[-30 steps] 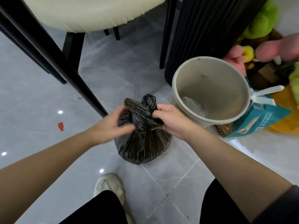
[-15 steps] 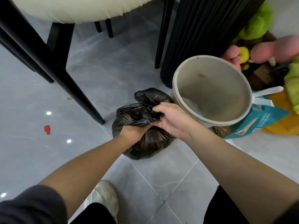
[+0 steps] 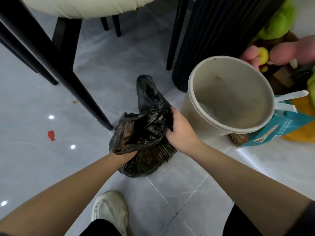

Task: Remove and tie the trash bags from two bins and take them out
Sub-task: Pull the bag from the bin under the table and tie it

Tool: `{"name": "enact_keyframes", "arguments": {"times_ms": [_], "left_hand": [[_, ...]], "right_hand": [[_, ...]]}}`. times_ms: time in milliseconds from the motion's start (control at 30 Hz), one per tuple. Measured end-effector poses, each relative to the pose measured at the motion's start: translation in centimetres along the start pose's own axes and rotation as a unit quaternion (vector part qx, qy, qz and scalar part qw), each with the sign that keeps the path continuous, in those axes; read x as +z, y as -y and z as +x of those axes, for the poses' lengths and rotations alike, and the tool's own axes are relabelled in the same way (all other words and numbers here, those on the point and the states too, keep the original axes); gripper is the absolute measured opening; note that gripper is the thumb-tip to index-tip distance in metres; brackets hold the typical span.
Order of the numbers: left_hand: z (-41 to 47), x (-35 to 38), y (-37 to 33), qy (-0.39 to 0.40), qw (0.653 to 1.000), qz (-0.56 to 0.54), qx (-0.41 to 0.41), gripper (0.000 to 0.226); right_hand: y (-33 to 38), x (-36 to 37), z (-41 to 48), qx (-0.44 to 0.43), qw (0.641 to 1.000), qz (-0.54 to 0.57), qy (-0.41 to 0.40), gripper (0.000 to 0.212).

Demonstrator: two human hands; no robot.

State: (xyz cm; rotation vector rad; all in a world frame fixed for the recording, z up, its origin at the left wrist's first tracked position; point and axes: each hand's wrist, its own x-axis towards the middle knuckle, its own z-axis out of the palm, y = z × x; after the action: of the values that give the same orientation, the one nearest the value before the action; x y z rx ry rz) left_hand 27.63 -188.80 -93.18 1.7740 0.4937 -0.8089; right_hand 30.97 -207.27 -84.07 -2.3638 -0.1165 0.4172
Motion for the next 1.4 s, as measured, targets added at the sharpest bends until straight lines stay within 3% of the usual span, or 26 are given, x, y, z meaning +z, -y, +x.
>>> {"name": "enact_keyframes", "arguments": {"times_ms": [67, 133, 200, 300, 400, 533, 800, 867, 933, 1000, 1067, 1133, 1233, 1400], "left_hand": [[-0.8, 0.4, -1.1, -0.030, 0.999, 0.012, 0.031, 0.051], [-1.6, 0.8, -2.2, -0.065, 0.994, 0.033, 0.085, 0.056], [-2.2, 1.2, -3.4, -0.107, 0.983, 0.040, 0.144, 0.047], [-3.0, 2.2, -5.7, -0.155, 0.968, -0.029, 0.194, 0.034], [-2.8, 2.9, -7.1, -0.167, 0.962, -0.076, 0.200, 0.033], [-2.9, 3.8, -8.0, -0.139, 0.958, -0.194, 0.158, 0.030], [-3.3, 3.7, -8.6, -0.048, 0.938, -0.336, 0.067, 0.008], [-3.1, 3.2, -8.7, -0.057, 0.934, -0.348, 0.057, 0.010], [-2.7, 2.6, -9.0, -0.085, 0.949, -0.302, 0.041, 0.010], [-2.5, 2.1, -10.0, -0.116, 0.989, -0.092, 0.025, 0.019], [-2.5, 1.6, -11.2, -0.141, 0.983, 0.111, 0.026, 0.032], [-3.2, 0.9, -12.6, -0.109, 0.967, 0.218, 0.075, 0.029], [-3.2, -0.3, -13.5, -0.020, 0.988, 0.120, 0.096, 0.013], [-2.4, -1.8, -13.9, 0.032, 0.999, -0.010, -0.017, 0.031]], "right_hand": [[-0.7, 0.7, 0.9, 0.018, 0.999, -0.013, 0.023, 0.061], [-0.9, 1.0, 1.7, 0.035, 0.998, -0.036, 0.033, 0.039], [-0.6, 1.4, 1.9, 0.022, 0.999, -0.029, 0.004, 0.024], [-0.4, 2.1, 1.5, 0.021, 0.997, 0.079, -0.004, 0.027], [-0.4, 1.8, 1.4, 0.085, 0.973, 0.213, 0.014, 0.026], [-0.7, 0.8, 1.8, 0.128, 0.948, 0.292, -0.010, 0.021], [-0.5, 0.7, 1.9, 0.090, 0.950, 0.295, -0.042, 0.014], [-0.9, 1.1, 1.8, 0.110, 0.951, 0.288, -0.024, 0.019], [-1.3, 1.5, 1.8, 0.131, 0.944, 0.300, 0.030, 0.038], [-1.7, 1.9, 1.9, 0.119, 0.946, 0.286, 0.098, 0.060], [-1.7, 2.3, 2.0, 0.088, 0.955, 0.237, 0.153, 0.070], [-1.8, 3.4, 2.3, 0.072, 0.966, 0.169, 0.182, 0.088], [-1.5, 5.4, 2.7, 0.071, 0.982, 0.080, 0.159, 0.112], [-0.7, 6.5, 2.8, 0.060, 0.986, 0.075, 0.133, 0.097]]}}
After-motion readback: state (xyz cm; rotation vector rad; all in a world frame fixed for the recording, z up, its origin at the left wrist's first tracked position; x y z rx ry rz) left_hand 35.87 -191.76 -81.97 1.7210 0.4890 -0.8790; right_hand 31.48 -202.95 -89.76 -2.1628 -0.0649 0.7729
